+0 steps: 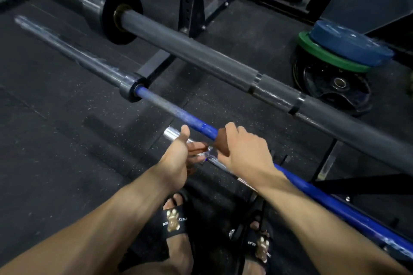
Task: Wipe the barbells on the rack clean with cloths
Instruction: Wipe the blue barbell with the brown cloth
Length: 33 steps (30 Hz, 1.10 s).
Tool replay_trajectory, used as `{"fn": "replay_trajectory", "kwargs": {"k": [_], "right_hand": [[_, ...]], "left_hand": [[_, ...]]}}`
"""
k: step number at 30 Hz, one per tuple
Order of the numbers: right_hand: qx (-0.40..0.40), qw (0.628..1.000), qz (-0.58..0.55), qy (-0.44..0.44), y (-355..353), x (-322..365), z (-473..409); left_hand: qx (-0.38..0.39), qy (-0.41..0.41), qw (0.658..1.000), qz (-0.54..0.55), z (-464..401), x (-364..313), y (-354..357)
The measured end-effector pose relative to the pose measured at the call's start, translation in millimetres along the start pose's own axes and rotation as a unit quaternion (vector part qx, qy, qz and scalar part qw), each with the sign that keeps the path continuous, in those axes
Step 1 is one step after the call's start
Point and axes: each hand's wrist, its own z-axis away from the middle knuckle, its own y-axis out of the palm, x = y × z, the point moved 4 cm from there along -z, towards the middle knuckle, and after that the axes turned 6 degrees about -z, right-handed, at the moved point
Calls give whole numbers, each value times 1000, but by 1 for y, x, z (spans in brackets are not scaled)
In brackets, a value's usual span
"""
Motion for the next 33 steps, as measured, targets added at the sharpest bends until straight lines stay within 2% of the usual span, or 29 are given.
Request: {"fn": "replay_trajectory", "kwargs": {"k": [2,3,4,6,7,8,9,10,11,12,13,14,15,17,19,20,21,23,24,25,26,27,28,29,30,31,33], "right_hand": [[134,981,-137,34,-5,-7,-15],[202,951,-227,63,-2,-13,-22],[271,902,-319,104,0,-19,-27],[370,775,-478,185,-2,-22,-30],[394,747,-497,200,-1,-23,-29],[402,744,-492,204,-1,-24,-30],[377,787,-450,189,0,-24,-32],[318,862,-364,155,1,-23,-32],[213,942,-235,110,3,-18,-27],[71,993,-74,50,2,-5,-17],[-30,998,50,0,8,8,-3],[-74,991,109,-17,11,17,6],[-77,990,119,-26,12,22,6],[-36,996,76,-21,7,15,-3],[97,993,-63,24,-6,7,-21],[162,972,-161,49,-4,3,-26],[230,932,-268,86,1,-1,-33],[346,807,-441,185,3,-6,-38],[373,776,-462,214,1,-8,-41],[381,775,-452,221,-3,-8,-43],[363,805,-419,211,-4,-5,-45],[307,869,-341,183,-3,0,-48],[207,946,-208,137,1,10,-47],[72,994,-39,73,5,28,-40],[-26,996,84,29,11,48,-31],[-78,986,145,8,15,61,-26],[-65,988,142,-10,16,67,-31]], "left_hand": [[-11,-3,1000,1,1,3,-10],[-18,-5,1000,4,2,4,-14],[-27,-8,1000,10,1,5,-20],[-31,-15,999,24,1,7,-27],[-31,-16,999,26,1,9,-30],[-34,-19,999,28,0,10,-34],[-37,-18,999,28,-1,10,-36],[-39,-14,999,27,-4,11,-38],[-42,-10,999,29,-7,11,-40],[-45,-9,998,34,-10,11,-42],[-43,-9,998,40,-11,12,-42],[-34,-5,999,40,-13,13,-41],[-31,0,999,43,-15,13,-42],[-33,-5,998,50,-16,16,-42],[-23,0,998,59,-17,16,-40],[-20,0,998,66,-17,15,-39],[-23,1,997,71,-17,13,-39],[-32,2,997,75,-14,11,-40],[-37,3,996,77,-13,9,-41],[-40,6,996,78,-13,8,-42],[-41,9,996,76,-14,7,-43],[-40,14,996,74,-15,6,-43],[-41,16,996,74,-18,6,-43],[-46,17,996,78,-20,7,-44],[-50,20,995,81,-21,8,-44],[-52,24,995,84,-22,10,-43],[-56,21,995,82,-25,11,-44]]}}
